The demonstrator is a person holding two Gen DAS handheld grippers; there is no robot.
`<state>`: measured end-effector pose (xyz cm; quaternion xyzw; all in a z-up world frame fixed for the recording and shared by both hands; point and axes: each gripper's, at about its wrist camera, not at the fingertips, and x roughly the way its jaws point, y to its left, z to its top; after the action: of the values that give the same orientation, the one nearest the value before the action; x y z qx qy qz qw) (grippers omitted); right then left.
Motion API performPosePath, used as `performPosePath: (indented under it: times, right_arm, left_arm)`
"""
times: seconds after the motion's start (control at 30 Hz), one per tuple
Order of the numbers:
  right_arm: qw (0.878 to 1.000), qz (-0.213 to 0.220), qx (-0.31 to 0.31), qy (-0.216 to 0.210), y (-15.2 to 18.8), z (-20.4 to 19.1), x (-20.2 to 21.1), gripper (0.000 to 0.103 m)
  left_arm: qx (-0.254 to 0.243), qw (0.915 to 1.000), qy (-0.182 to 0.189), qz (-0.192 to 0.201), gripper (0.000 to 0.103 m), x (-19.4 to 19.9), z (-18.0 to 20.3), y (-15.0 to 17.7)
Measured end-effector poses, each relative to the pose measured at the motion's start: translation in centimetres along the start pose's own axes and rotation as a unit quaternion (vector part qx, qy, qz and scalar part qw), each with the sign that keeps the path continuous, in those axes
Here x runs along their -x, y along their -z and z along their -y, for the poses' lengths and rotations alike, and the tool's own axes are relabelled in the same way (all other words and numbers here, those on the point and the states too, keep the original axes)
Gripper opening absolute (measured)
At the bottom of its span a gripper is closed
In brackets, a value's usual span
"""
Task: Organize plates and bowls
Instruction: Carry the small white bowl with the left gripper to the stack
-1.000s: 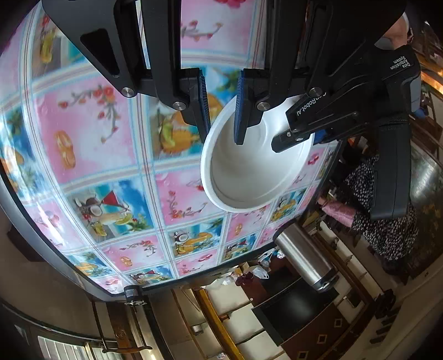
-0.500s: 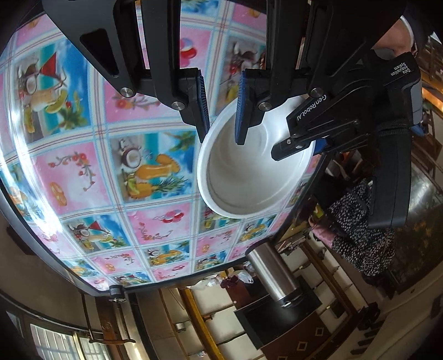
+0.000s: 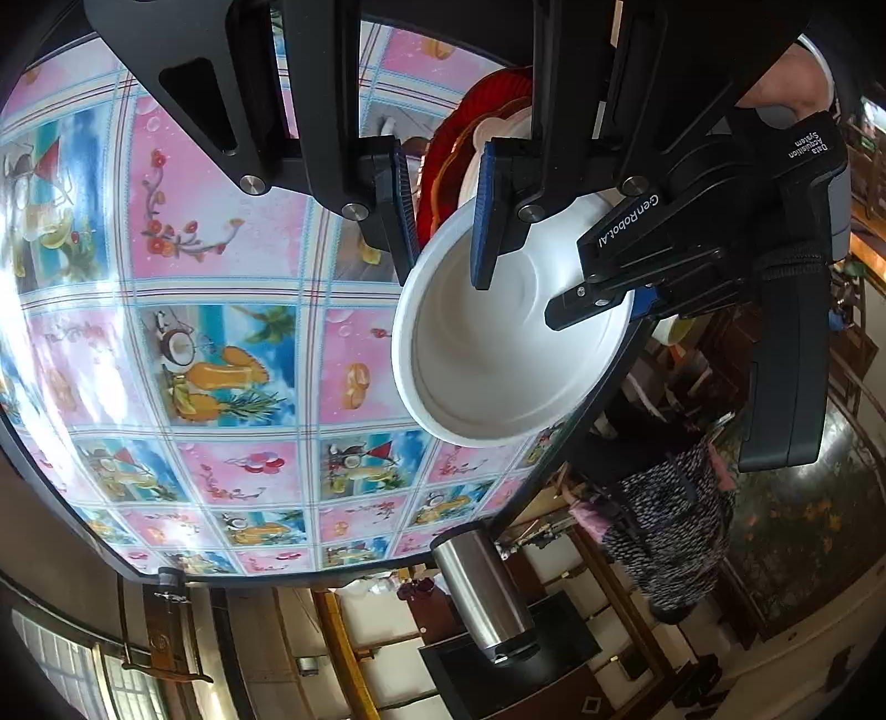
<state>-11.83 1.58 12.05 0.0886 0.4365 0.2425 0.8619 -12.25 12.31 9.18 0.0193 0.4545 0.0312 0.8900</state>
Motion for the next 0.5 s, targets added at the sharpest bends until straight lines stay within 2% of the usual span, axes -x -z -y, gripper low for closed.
performPosePath:
  times: [0.5]
  right_arm:
    - [0.999, -0.028, 0.031, -0.012, 1.0, -2.8, -1.1, 0.019]
  left_arm:
    - [0.016, 0.9998, -0.011, -0.009, 0.022, 0.6, -2.4, 2.0]
